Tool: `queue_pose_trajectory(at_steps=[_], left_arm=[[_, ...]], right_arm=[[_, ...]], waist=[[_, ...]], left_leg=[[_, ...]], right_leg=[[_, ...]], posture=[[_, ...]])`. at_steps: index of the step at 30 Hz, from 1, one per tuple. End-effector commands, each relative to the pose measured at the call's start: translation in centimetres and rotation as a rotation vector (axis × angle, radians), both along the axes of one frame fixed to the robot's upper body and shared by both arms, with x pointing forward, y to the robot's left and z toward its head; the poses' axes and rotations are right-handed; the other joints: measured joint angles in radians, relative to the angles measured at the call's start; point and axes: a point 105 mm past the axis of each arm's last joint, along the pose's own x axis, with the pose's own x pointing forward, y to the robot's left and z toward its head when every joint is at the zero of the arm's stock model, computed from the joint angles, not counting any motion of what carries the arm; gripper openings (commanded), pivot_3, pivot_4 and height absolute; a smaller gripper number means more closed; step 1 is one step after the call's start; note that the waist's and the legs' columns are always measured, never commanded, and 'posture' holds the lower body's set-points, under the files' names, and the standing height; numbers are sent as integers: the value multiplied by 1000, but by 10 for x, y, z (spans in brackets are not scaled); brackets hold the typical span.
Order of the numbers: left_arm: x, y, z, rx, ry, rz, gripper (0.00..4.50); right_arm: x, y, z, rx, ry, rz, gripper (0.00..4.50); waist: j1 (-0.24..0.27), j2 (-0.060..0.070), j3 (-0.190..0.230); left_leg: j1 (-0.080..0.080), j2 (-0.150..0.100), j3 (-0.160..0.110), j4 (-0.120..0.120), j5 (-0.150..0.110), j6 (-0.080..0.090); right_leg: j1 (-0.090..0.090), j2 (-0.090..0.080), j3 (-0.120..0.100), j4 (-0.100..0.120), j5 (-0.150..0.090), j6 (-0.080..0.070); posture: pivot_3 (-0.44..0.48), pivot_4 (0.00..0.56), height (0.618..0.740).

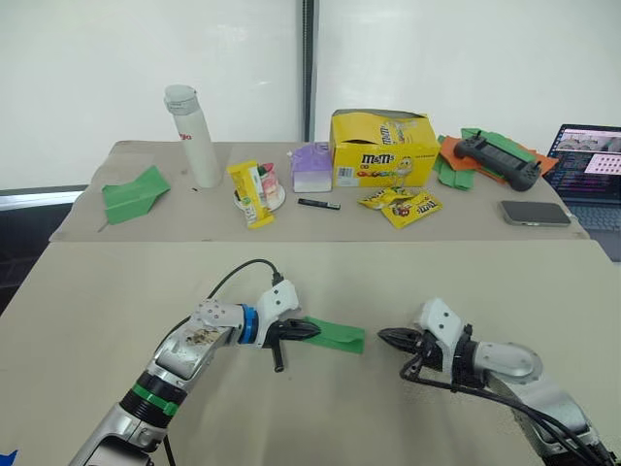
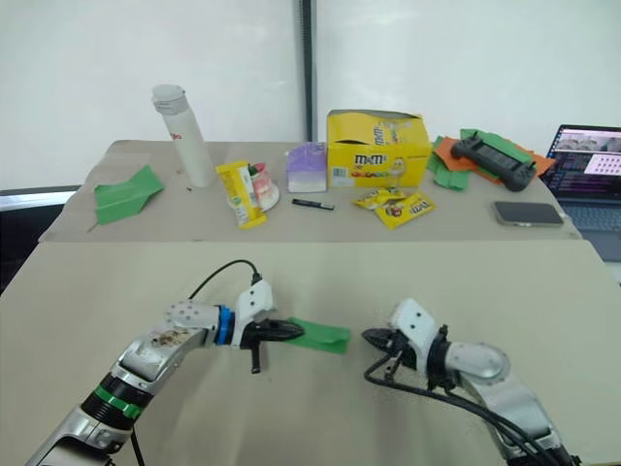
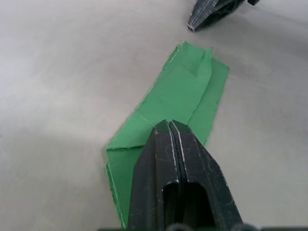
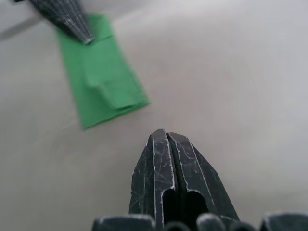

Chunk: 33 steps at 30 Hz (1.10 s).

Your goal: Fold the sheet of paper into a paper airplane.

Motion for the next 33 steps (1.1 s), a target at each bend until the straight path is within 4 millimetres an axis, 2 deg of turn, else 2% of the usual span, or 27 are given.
queue_pose_trajectory(at_steps=[1, 3, 7, 11, 15, 19, 23, 25, 27, 29, 33], left_arm=[[-8, 10, -32, 87, 99, 31, 0], [-8, 10, -32, 86, 97, 33, 0], [-7, 12, -33, 85, 94, 41, 0], [-7, 11, -33, 84, 95, 43, 0], [-7, 11, -33, 85, 95, 43, 0], [-6, 12, -33, 91, 88, 44, 0], [-6, 13, -34, 89, 93, 50, 0], [-5, 13, -34, 89, 92, 51, 0], [-5, 13, -33, 86, 92, 54, 0], [-5, 13, -34, 84, 94, 56, 0], [-4, 14, -33, 81, 89, 66, 0]], right_arm=[[11, 19, 36, 66, -118, 48, 24], [12, 33, 34, 33, -115, 89, 24], [14, 52, 13, -41, -74, 134, 24], [8, 59, -8, -87, -6, 187, 24], [-2, 50, -19, -145, 23, 242, 24], [-10, 31, -25, -158, 56, 251, 24], [-27, 18, -31, -176, 46, 324, 24], [-38, 19, -24, -189, 13, 402, 24], [-32, 21, -9, -182, -56, 413, 24], [-24, 23, 6, -172, -108, 406, 24], [2, 35, 53, -13, -218, 322, 24]], waist=[[-2, 2, 0], [-2, 2, 0], [3, 2, 0], [0, 2, 0], [0, 2, 0], [1, 2, -1], [1, 2, -1], [1, 2, -1], [0, 2, -1], [0, 2, -1], [-1, 2, 0]], left_leg=[[0, 0, 0, 0, 0, 0], [-1, 0, 0, 0, 0, 0], [-3, 0, 0, 0, 0, 0], [-5, -2, 1, 0, 0, 0], [-3, -1, 1, 0, 0, 0], [-2, -1, 1, 0, 0, 0], [-2, -1, 1, 0, 0, 0], [-2, -1, 1, 0, 0, 0], [-2, 0, 1, 0, 0, 0], [-2, 0, 1, 0, 0, 0], [-2, 0, 1, 0, 0, 0]], right_leg=[[0, 0, 0, 0, 0, 0], [-2, 0, 0, 1, 0, 0], [-8, 1, -1, 2, 0, -1], [-10, 0, 1, 2, 3, -5], [-9, 1, 0, 2, 1, -1], [-8, 1, 0, 2, 0, 0], [-6, 1, 0, 1, 0, 0], [-5, 0, 0, 1, 0, 0], [-4, 0, 0, 1, 0, 0], [-4, 1, 0, 1, 0, 0], [-5, 1, 1, 2, 0, 0]], posture=[[0, 150, 740], [0, 150, 740], [0, 150, 740], [0, 150, 740], [0, 150, 740], [0, 150, 740], [0, 150, 740], [0, 150, 740], [0, 150, 740], [0, 150, 740], [0, 150, 740]])
